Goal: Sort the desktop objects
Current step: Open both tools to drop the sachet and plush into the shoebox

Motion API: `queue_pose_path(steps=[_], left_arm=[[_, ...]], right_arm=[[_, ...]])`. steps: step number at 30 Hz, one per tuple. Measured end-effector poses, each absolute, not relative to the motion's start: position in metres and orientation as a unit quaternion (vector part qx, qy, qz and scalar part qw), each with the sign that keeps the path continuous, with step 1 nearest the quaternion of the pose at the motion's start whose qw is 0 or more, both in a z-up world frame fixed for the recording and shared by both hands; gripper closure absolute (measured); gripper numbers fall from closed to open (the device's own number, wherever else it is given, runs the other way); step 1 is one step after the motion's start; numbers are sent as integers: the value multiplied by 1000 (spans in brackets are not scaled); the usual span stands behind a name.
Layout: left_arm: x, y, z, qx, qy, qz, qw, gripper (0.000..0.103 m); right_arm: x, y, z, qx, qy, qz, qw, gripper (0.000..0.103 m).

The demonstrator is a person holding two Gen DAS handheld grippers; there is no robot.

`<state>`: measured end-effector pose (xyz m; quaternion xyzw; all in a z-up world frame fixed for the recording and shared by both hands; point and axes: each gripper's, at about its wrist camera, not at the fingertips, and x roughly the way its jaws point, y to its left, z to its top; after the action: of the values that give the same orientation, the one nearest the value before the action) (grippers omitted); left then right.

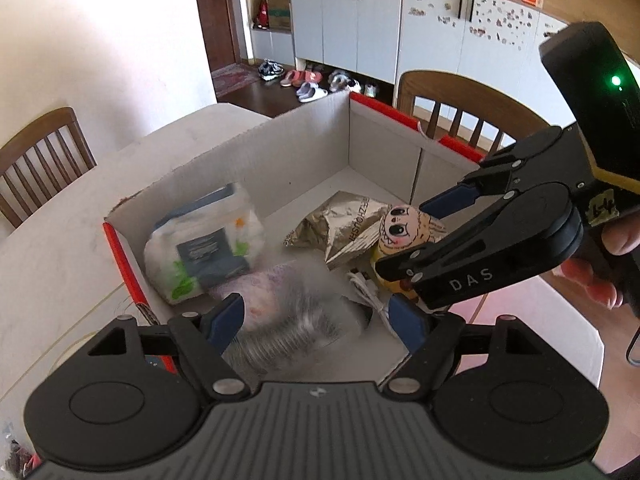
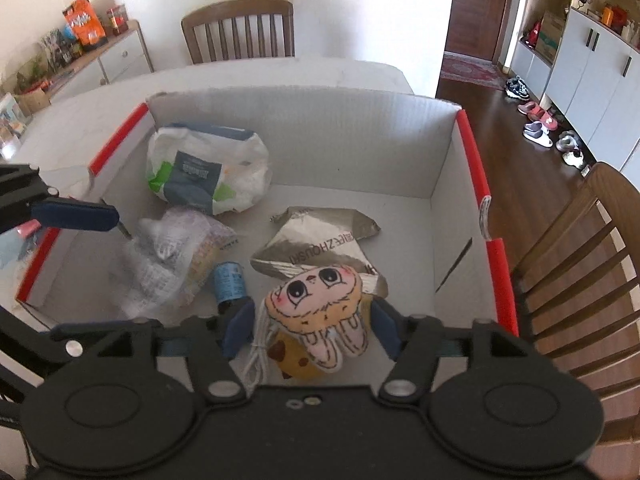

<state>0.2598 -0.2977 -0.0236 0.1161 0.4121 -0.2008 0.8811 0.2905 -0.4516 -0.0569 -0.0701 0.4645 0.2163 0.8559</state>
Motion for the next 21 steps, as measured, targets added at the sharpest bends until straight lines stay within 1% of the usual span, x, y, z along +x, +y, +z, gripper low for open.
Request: queue_pose_path(steps=[3,21], left_arm=[[257,-296,-18,104,405,-201,886,24],[227,-275,12,54,367,-172,912,24]], right_arm=[[288,-456,-51,-61,458,215,860,30],[269,-462,-22,-24,430,232,872,25]])
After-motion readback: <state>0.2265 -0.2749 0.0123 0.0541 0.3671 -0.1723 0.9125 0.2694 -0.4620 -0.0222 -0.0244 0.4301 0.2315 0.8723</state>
